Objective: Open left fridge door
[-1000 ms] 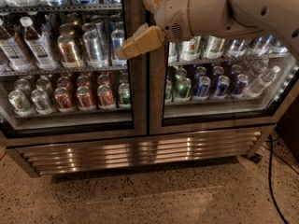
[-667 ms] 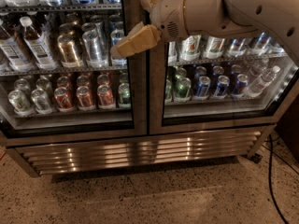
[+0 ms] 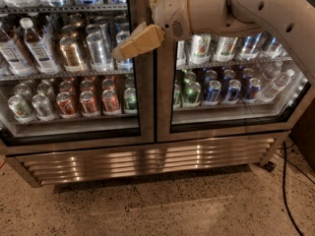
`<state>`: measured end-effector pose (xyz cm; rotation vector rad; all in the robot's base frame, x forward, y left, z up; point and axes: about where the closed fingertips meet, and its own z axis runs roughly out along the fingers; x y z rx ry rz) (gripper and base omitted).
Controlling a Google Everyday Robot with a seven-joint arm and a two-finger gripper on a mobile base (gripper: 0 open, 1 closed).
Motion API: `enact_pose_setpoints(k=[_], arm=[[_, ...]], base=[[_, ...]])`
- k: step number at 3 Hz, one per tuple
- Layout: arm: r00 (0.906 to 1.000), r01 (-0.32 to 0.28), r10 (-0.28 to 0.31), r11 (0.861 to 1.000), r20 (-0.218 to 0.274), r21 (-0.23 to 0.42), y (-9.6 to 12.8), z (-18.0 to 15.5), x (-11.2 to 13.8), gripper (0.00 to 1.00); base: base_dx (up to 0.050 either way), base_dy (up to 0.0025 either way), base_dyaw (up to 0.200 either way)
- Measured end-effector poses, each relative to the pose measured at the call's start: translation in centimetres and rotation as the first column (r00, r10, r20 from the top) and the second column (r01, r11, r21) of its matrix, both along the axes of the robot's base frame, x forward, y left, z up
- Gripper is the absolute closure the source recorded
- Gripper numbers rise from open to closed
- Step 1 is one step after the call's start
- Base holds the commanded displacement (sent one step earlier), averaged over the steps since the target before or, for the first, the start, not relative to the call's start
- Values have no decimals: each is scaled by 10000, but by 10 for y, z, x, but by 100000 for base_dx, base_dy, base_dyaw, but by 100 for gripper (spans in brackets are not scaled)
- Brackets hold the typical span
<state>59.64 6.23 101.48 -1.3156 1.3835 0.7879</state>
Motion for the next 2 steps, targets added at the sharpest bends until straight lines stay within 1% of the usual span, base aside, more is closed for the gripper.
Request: enact_pose_setpoints(k=[1,2], arm=[[10000,-3,3,10000,0,0,0,0,0,0],[9997,-258,258,9997,-7,-27,3,1,7,0]], base=[[0,0,0],[0,0,0]])
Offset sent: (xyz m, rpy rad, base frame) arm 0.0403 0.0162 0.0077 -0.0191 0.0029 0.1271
